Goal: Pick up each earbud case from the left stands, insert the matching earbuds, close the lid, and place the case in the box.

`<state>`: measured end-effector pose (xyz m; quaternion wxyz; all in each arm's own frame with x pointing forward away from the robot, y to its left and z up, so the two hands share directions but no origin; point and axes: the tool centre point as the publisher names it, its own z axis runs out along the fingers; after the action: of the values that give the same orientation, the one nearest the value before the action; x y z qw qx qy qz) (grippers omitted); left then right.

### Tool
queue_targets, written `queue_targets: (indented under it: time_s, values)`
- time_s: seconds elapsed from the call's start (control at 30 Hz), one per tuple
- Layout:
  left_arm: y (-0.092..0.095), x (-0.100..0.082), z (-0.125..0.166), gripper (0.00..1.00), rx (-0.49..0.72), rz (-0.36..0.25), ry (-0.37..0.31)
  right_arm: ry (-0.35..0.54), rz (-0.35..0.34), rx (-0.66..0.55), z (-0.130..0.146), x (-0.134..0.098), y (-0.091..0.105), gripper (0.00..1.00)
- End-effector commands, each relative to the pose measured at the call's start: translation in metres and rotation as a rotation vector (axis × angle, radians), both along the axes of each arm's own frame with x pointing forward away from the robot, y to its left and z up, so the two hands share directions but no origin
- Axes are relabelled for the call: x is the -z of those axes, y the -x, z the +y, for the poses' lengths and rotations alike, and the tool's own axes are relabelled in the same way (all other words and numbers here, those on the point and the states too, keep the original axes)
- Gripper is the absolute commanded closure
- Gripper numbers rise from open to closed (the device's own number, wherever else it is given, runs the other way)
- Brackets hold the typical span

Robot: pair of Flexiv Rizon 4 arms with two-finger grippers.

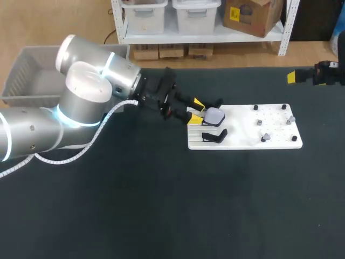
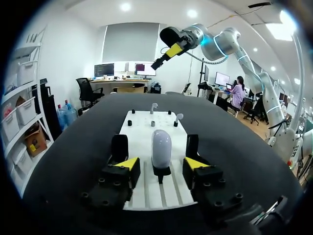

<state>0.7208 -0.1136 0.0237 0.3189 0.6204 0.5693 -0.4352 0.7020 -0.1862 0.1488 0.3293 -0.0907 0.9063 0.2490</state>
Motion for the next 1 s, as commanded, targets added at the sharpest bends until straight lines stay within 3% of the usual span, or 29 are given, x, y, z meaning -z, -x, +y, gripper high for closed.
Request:
queue_targets:
  time_s: [0.03, 1.0]
  values:
    - [-0.002, 0.001, -0.003, 0.51, 0.003, -0.001, 0.003, 0.002, 0.000, 0.002, 0.000, -0.001, 0.001, 0.00]
    - [0.002, 0.009, -0.020, 0.53, 0.028, 0.002, 0.001, 0.002, 0.000, 0.002, 0.000, -0.001, 0.001, 0.00]
